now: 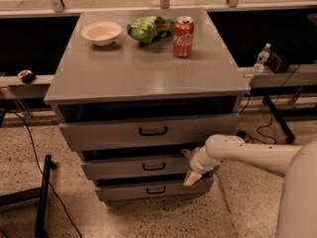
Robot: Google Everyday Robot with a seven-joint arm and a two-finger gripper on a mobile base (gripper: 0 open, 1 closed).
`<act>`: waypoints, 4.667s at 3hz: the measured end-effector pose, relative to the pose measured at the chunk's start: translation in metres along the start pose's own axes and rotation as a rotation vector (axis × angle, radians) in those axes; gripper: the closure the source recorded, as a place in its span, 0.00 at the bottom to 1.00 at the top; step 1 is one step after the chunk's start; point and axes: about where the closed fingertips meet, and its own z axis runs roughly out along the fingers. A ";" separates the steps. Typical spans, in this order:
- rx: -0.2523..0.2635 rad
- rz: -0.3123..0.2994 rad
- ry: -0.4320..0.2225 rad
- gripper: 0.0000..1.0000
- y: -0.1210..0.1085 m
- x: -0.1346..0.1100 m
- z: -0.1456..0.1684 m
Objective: Open middle drawer
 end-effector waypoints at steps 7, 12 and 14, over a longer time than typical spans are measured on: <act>-0.226 -0.206 0.036 0.29 0.163 -0.050 -0.095; -0.258 -0.018 -0.064 1.00 0.083 -0.088 0.039; -0.459 -0.084 -0.051 1.00 0.137 -0.097 0.042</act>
Offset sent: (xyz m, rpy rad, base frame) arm -0.0961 0.0024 0.0136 -0.0442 0.0384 0.1394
